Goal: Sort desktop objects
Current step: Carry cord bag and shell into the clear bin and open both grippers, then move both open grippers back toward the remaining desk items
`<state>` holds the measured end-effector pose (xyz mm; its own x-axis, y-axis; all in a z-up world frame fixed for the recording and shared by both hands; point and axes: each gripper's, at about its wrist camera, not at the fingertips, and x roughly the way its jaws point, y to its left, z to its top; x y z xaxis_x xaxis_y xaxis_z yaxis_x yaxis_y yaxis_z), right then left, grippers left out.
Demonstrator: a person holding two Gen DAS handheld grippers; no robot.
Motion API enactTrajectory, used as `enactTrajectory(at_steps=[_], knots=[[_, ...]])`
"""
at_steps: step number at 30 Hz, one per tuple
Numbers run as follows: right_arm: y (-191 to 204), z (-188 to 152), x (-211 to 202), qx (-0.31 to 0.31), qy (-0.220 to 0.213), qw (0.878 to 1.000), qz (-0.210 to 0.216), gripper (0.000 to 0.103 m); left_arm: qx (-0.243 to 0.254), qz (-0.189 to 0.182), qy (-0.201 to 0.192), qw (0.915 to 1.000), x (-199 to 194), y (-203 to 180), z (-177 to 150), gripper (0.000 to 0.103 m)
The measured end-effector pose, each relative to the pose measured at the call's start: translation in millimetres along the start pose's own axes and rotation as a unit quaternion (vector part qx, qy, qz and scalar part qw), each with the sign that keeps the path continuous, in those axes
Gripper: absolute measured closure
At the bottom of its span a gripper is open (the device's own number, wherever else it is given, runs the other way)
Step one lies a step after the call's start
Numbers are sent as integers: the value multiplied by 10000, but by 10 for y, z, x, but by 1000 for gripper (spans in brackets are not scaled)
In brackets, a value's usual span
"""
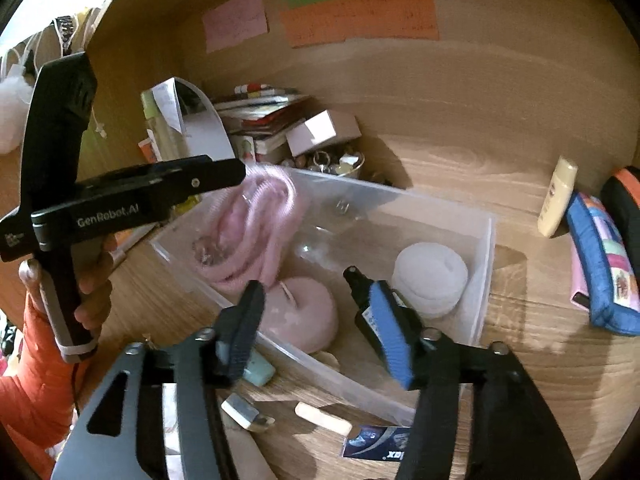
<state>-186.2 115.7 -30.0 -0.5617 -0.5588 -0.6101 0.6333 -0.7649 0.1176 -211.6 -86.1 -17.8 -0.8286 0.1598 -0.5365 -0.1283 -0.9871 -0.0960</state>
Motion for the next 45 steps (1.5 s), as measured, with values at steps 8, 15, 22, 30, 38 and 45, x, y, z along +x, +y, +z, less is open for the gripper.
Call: enactTrajectory(at_steps=[8, 15, 22, 30, 38, 45], knots=[[31, -21, -337, 78, -350, 9991, -215, 20, -33, 89, -187, 9998, -297, -104, 47, 6], [-18, -195, -639, 190, -513, 9976, -429, 19, 0, 129, -284, 9995, -563, -210, -9, 2], [-159, -432, -849, 406, -493, 9957, -677, 18, 74, 313, -121, 9994, -707, -257, -196, 2], [-330, -749, -1036, 691, -394, 9925, -926, 18, 6, 364, 237, 9991, -819, -212, -477, 2], [-343, -1001, -1087, 649, -216, 9914, -1117, 18, 282, 244, 647, 9972, -940, -293, -871, 2], [-322, -1127, -1059, 644, -1, 9930, -989, 18, 438, 170, 930, 9946, -1077, -270, -1230, 2]])
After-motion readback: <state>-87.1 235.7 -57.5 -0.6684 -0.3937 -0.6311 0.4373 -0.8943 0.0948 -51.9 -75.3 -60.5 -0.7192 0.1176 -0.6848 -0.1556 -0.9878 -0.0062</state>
